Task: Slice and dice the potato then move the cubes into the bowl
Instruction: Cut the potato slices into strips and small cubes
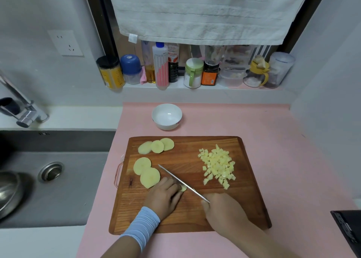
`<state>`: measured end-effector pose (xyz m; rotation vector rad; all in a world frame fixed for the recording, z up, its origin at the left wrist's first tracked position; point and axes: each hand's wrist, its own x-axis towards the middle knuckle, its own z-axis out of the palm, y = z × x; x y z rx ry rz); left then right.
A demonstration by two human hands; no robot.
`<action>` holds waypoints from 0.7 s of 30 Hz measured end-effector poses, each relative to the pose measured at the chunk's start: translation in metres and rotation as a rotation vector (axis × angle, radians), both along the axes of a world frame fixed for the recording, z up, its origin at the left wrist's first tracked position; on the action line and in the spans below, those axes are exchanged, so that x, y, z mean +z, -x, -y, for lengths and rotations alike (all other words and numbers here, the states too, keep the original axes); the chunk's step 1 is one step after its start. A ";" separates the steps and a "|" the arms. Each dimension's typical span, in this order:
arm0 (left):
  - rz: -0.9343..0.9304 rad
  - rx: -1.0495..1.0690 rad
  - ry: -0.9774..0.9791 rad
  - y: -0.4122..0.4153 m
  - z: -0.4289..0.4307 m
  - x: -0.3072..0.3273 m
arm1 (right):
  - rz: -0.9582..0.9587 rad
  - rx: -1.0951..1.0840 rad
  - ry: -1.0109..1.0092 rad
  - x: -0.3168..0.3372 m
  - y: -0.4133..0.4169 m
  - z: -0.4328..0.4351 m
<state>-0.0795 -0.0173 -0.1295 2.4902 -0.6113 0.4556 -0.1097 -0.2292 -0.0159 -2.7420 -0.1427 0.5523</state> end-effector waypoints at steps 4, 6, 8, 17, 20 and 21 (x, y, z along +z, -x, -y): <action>0.015 -0.012 0.019 0.000 0.000 0.000 | -0.046 -0.009 0.005 -0.001 0.000 0.003; 0.016 -0.014 0.021 -0.001 -0.001 0.000 | -0.067 -0.022 0.003 -0.003 -0.004 -0.001; 0.014 -0.013 0.021 -0.002 -0.001 -0.001 | -0.073 -0.020 0.000 -0.005 -0.011 -0.009; 0.002 -0.003 -0.020 -0.001 -0.002 -0.007 | -0.121 -0.054 -0.004 -0.005 -0.029 -0.025; 0.028 0.004 -0.040 0.003 -0.001 -0.007 | -0.111 -0.040 0.016 -0.005 -0.024 -0.026; 0.032 0.008 -0.032 0.004 -0.001 -0.007 | -0.108 -0.037 0.022 -0.005 -0.024 -0.026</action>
